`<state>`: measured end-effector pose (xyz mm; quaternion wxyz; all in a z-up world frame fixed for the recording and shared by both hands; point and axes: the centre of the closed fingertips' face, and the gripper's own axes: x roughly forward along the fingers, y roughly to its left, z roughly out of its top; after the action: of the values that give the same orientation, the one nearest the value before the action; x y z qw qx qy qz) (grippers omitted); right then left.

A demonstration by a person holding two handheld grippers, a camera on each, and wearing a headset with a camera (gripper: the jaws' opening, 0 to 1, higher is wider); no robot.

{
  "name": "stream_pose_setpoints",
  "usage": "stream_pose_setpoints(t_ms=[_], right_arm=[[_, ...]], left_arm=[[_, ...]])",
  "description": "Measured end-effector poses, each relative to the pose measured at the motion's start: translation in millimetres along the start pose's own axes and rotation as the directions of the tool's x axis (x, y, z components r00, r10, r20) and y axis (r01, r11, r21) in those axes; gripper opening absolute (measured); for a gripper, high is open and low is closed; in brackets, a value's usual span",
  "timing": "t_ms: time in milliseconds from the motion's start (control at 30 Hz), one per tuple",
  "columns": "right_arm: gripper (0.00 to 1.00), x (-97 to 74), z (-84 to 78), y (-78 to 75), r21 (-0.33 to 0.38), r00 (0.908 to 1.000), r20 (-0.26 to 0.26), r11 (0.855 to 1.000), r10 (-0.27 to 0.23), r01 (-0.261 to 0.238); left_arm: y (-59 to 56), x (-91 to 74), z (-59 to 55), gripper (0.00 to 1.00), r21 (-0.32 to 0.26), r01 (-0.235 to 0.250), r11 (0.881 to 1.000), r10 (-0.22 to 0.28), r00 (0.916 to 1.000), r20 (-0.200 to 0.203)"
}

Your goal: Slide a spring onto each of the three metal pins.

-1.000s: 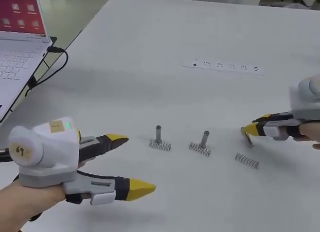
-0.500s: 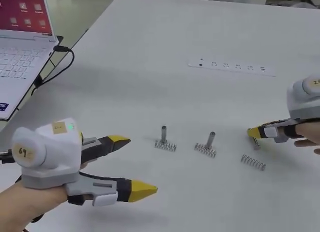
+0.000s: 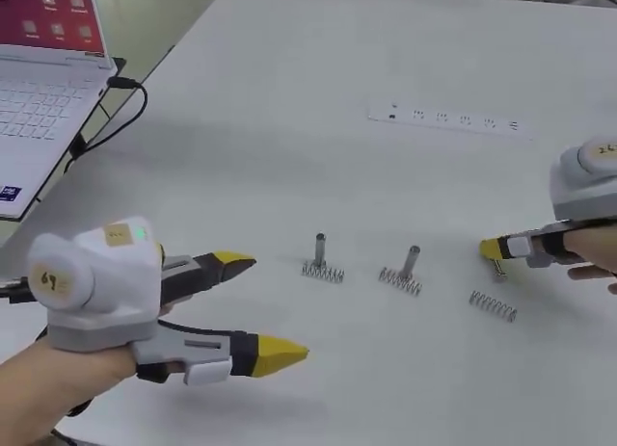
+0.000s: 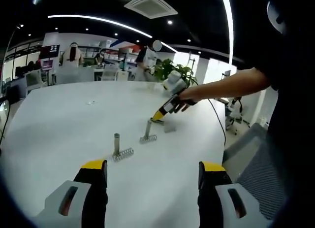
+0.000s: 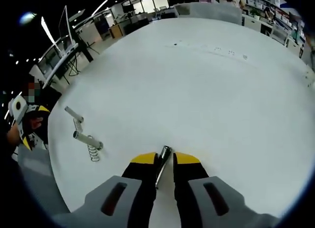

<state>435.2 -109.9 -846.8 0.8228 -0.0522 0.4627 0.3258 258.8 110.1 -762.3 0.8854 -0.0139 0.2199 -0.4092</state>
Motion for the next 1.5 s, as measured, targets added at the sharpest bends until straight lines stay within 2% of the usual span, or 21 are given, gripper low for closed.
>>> stream_pose_setpoints(t_ms=[400,567,667,1033,1167,1500], right_arm=[[0.06,-2.7,-1.3,0.4,0.018,0.9989,-0.024,0.999,-0.04,0.04],[0.05,-5.2,-4.5,3.9,-0.005,0.9994,-0.021,1.0,-0.027,0.027],[0.05,-7.6,-5.2,6.2,0.005,0.9998,-0.016,1.0,-0.016,0.016],[0.05,-22.9,-1.3,9.9,-0.022,0.9983,0.059,1.0,-0.002,0.004],[0.05,-29.8,0.5,12.8,-0.035,0.9947,0.103,0.999,0.006,-0.002],[0.05,-38.3,-0.9,18.5,-0.072,0.9868,0.162,0.997,0.001,0.011]], left_arm=[[-2.4,1.1,-4.8,0.72,-0.011,0.0,1.0,0.0,1.0,-0.004],[-1.5,-0.3,-6.2,0.72,-0.013,-0.004,1.0,0.003,1.0,-0.003],[-2.0,-0.3,-6.8,0.72,-0.016,-0.005,1.0,0.005,1.0,-0.004],[-3.9,1.2,-4.5,0.71,-0.013,-0.003,1.0,0.003,1.0,0.001],[-6.0,1.9,-4.0,0.71,-0.008,0.001,1.0,-0.001,1.0,0.0],[-9.5,2.8,-3.0,0.71,-0.005,0.006,1.0,-0.006,1.0,-0.004]])
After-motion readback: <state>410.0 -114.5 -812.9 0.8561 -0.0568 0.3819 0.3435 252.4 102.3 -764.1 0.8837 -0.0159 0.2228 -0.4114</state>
